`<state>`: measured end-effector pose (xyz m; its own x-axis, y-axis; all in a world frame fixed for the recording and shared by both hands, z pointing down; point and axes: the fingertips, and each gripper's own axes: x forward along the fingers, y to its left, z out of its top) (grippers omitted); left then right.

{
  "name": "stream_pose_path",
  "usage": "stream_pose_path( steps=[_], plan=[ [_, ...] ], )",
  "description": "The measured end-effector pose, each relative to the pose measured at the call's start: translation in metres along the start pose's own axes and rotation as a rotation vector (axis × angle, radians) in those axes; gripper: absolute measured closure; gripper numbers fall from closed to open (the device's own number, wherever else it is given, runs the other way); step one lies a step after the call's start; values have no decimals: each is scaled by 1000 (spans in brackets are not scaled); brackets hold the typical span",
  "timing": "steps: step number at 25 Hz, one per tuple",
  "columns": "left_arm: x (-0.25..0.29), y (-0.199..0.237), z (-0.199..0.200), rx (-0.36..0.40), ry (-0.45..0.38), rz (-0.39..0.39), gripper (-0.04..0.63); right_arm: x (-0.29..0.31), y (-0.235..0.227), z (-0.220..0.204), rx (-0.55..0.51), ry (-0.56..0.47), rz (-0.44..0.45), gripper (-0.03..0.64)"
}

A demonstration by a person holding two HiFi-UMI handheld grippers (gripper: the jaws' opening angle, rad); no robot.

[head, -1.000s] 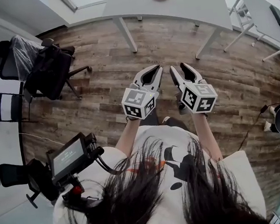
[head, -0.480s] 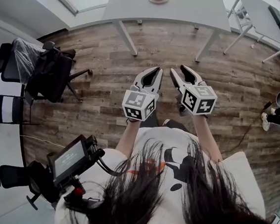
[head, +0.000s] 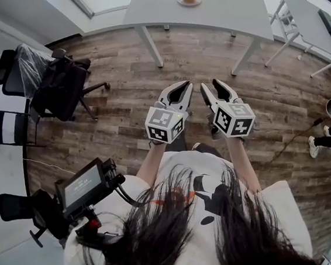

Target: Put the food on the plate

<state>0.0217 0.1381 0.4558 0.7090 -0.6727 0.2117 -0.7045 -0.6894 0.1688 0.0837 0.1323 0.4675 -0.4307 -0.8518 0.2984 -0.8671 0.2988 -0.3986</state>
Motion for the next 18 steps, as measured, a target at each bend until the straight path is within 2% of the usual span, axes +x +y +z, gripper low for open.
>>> stream_pose_path(
  steps=[18],
  plan=[
    [3,-3,-1,2,0,-7,589,-1,-3,-2,-1,8,-3,425]
  ],
)
